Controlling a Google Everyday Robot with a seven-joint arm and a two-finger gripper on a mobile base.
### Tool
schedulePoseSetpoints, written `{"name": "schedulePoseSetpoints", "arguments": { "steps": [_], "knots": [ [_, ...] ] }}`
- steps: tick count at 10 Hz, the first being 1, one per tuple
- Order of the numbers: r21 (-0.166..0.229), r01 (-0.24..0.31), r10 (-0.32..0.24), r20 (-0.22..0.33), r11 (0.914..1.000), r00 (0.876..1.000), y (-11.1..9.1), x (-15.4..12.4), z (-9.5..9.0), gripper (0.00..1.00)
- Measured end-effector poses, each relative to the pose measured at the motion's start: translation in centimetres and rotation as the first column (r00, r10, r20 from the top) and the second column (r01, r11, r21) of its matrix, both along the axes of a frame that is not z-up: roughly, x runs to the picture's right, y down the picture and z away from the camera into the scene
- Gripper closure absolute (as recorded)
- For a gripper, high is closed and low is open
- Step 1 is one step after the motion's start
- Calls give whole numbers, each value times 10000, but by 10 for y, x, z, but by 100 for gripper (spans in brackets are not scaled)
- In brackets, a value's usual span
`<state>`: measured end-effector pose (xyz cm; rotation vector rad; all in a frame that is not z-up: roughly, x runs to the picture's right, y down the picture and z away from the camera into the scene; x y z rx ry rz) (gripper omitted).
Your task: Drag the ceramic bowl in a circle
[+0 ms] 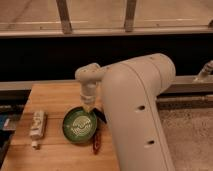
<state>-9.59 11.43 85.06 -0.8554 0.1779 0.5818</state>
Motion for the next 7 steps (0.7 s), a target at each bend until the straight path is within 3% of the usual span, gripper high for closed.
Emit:
{"name": "schedulePoseSetpoints", "arguments": {
  "steps": [3, 5, 7],
  "knots": [
    [-46, 390, -387, 461, 9992, 9982, -25, -33, 25, 100],
    [-49, 702, -693, 1049, 9975, 9921, -25, -56, 23, 100],
    [-31, 826, -806, 1843, 9966, 9796, -10, -90, 8, 100]
  ]
}}
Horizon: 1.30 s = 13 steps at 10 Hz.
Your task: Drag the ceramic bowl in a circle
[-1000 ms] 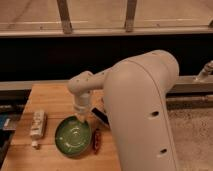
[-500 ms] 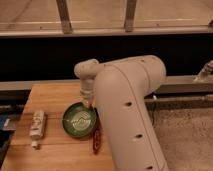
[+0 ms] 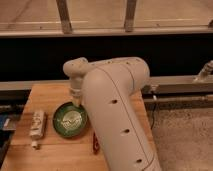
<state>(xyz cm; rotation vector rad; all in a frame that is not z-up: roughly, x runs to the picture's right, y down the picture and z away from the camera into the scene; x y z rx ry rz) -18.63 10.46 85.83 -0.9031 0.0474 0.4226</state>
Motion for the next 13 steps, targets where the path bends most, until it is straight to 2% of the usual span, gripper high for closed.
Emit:
{"name": "schedulePoseSetpoints", "arguments": {
  "steps": [3, 4, 5, 7, 9, 11, 13],
  "knots": [
    [65, -91, 85, 934, 9999, 9956, 28, -35, -33, 100],
    [117, -110, 96, 1157, 9999, 9932, 43, -42, -51, 100],
    [147, -225, 206, 1199, 9996, 9926, 51, -44, -59, 100],
    [208, -535, 521, 633, 9984, 9966, 71, -20, -73, 100],
    [203, -851, 849, 100, 9962, 9963, 75, 2, -73, 100],
    [168, -1129, 1137, -579, 9935, 9918, 62, 30, -57, 100],
    [177, -1289, 1301, -1070, 9915, 9857, 40, 55, -37, 100]
  ]
}}
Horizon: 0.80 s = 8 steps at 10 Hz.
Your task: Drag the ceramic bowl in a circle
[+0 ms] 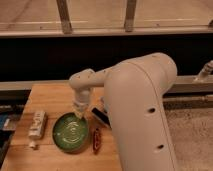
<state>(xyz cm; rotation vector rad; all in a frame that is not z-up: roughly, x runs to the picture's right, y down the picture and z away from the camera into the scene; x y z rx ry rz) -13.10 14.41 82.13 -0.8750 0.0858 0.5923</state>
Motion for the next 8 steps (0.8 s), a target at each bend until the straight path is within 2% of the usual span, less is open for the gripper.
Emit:
{"name": "schedulePoseSetpoints", "arguments": {
  "steps": [2, 4, 6, 8],
  "knots": [
    [46, -89, 90, -306, 9999, 9995, -27, 13, 22, 100],
    [142, -56, 59, -209, 9999, 9998, -49, 0, 36, 100],
    [255, -49, 38, 412, 9997, 9991, -62, -27, 40, 100],
    [388, -36, -16, 1336, 9992, 9910, -65, -54, 34, 100]
  ]
}}
